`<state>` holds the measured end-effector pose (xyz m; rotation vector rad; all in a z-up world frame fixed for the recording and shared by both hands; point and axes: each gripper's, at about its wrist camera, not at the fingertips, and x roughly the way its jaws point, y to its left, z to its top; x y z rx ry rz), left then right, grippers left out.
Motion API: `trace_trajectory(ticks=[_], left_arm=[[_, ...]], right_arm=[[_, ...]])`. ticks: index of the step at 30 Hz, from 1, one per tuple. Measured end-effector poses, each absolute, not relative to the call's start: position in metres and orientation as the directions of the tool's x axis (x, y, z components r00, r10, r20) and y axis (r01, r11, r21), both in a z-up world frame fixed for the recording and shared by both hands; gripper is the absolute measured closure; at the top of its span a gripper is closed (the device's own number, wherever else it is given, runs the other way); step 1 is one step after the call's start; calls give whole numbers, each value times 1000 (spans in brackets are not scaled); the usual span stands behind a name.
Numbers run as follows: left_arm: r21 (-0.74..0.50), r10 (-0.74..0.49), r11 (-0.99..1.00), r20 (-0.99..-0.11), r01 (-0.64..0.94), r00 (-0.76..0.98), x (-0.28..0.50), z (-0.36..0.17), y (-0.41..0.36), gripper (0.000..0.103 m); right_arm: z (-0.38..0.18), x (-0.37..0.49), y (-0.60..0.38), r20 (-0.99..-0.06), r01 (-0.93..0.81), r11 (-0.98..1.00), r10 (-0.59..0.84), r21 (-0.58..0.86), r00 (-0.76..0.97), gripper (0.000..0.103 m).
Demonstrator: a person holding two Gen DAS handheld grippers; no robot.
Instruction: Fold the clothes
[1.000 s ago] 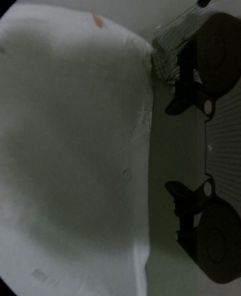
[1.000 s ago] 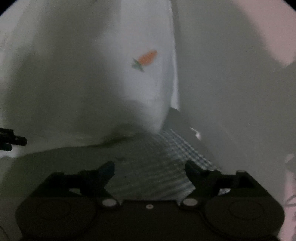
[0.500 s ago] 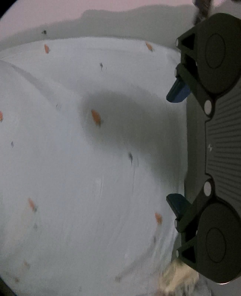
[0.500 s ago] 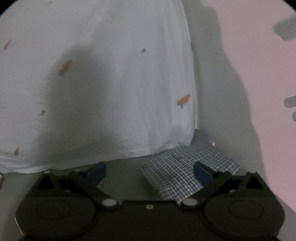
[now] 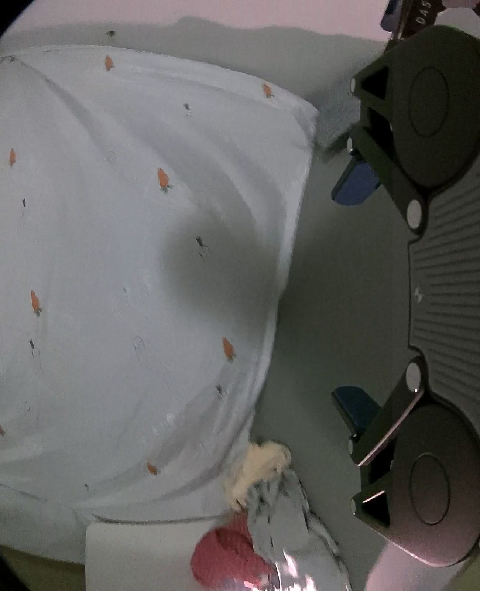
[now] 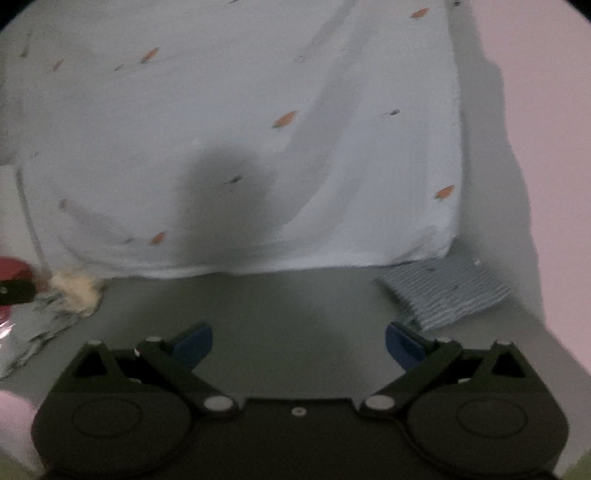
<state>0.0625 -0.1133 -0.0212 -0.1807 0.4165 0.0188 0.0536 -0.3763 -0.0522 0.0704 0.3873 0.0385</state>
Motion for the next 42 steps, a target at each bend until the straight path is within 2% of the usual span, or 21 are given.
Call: trace_trajectory(ticks=[5, 9, 12, 19, 22, 42], left_arm=[[-129, -28, 991, -478, -38, 878, 17, -26, -102, 0], [-44, -18, 999, -545, -7, 838, -8, -34, -102, 0], [-38, -13, 999, -559, -9, 829, -16, -38, -96, 0], [-41, -22, 999, -606, -3, 795, -32, -50, -91, 0], [-52, -30, 999, -610, -3, 792, -37, -51, -89, 0], [-77, -51, 997, -590, 6, 806, -59, -47, -84, 0]], right_arm=[[-52, 9, -338, -415, -45, 996, 70, 71, 907, 2], [-51, -18, -321, -471, -63, 994, 96, 85, 877, 2], [-54, -32, -312, -498, -85, 993, 117, 87, 859, 2], [-66, -52, -300, -535, -59, 998, 70, 38, 842, 2], [-65, -61, -295, -532, -60, 998, 49, -2, 845, 2], [-65, -77, -301, -508, -73, 997, 57, -12, 860, 2]])
